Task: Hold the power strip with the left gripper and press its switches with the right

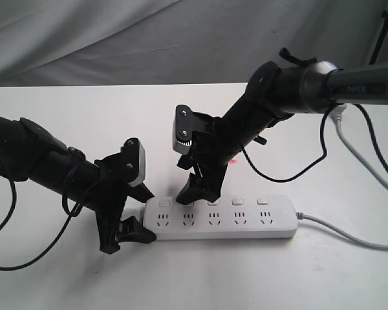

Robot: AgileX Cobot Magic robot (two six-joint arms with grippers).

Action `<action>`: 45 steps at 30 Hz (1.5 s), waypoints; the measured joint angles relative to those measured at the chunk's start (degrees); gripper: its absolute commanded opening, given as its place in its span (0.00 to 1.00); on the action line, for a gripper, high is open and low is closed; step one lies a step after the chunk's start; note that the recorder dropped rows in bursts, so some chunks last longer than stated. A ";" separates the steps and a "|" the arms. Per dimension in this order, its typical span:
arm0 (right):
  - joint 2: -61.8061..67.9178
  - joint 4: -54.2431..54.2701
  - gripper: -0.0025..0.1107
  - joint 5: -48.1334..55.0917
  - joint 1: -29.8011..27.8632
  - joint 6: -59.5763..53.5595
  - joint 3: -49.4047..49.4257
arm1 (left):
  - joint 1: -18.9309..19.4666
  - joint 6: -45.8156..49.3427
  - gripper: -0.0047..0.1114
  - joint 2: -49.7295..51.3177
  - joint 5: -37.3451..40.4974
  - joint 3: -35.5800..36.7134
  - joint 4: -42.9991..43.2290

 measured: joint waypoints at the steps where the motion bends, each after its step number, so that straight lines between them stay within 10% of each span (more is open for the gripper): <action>1: 0.00 -0.15 0.67 0.00 0.00 0.00 0.00 | 0.00 0.00 0.04 0.00 0.00 0.00 0.00; 45: 0.59 -2.75 0.67 -0.58 0.00 2.68 -0.80 | 0.00 0.00 0.04 0.00 0.00 0.00 0.00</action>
